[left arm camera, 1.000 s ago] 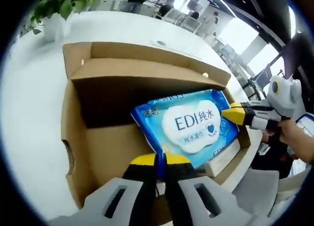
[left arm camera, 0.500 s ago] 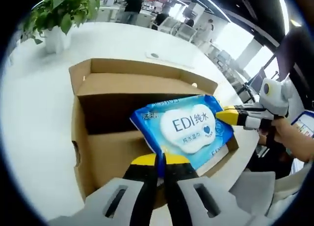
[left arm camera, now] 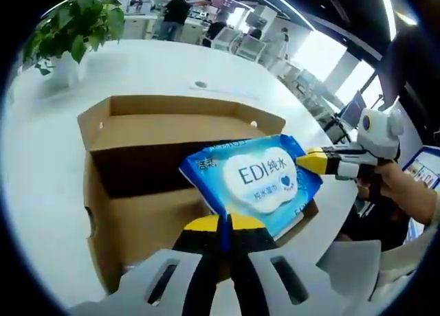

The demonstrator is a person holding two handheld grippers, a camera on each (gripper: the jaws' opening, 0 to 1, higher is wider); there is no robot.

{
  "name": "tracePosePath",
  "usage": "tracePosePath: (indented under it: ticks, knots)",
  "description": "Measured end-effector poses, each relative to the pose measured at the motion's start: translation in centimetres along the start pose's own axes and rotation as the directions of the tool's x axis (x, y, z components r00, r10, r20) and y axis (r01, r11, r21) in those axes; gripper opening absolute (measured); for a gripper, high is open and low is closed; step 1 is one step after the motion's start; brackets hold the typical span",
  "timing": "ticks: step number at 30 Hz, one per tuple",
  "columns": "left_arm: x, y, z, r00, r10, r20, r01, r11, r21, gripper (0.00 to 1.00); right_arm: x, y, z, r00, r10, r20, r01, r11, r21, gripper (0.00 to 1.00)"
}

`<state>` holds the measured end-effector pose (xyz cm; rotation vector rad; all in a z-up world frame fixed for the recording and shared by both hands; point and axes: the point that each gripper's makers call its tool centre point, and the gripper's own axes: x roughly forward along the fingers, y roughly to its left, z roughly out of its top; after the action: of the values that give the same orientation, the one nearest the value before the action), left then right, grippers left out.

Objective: Operate the shoe box by opening the lid, removing the specified soft item, and placing it in the target area until the item is outside and the box remains undamaged.

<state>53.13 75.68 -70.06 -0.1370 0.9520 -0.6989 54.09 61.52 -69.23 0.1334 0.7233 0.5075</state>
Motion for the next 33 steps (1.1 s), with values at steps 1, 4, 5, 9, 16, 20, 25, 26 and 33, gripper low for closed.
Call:
tracePosePath:
  ticks: [1,4,5,9,16,20,25,26,33]
  knots:
    - [0.1,-0.3,0.2,1.000,-0.001,0.004,0.001,1.000,-0.001,0.00,-0.1,-0.2,0.0,1.000,-0.002,0.002,0.002,1.000,0.006,0.00]
    - [0.4,-1.1,0.5,1.000,-0.009,0.005,0.009,1.000,0.008,0.00,-0.8,-0.8,0.1,1.000,-0.010,0.007,0.009,1.000,0.014,0.00]
    - [0.6,-1.4,0.6,1.000,-0.013,0.004,0.013,1.000,0.012,0.00,-1.0,-1.0,0.1,1.000,-0.012,0.007,0.012,1.000,0.012,0.00]
    - [1.0,-2.3,1.0,1.000,-0.027,0.003,0.027,0.999,0.017,0.00,-1.9,-1.8,0.0,1.000,-0.020,0.008,0.020,1.000,0.018,0.00]
    - [1.8,-4.3,1.8,0.999,-0.048,-0.001,0.048,0.998,0.035,0.00,-3.3,-3.3,0.2,0.999,-0.041,0.023,0.040,0.999,0.034,0.00]
    - [2.1,-5.3,2.3,0.998,-0.063,0.002,0.063,0.997,0.044,0.00,-4.2,-4.3,0.2,0.998,-0.054,0.029,0.053,0.998,0.043,0.00]
    - [2.8,-6.9,2.8,0.997,-0.080,0.000,0.080,0.995,0.058,0.00,-5.1,-5.5,0.1,0.997,-0.069,0.035,0.067,0.996,0.058,0.00]
    - [2.9,-7.1,2.9,0.997,-0.081,-0.002,0.081,0.995,0.060,0.00,-5.4,-5.8,0.0,0.997,-0.072,0.035,0.070,0.996,0.062,0.00]
    - [4.1,-9.1,3.4,0.995,-0.096,-0.013,0.097,0.992,0.086,0.00,-6.7,-7.6,-0.2,0.995,-0.094,0.040,0.090,0.992,0.084,0.00]
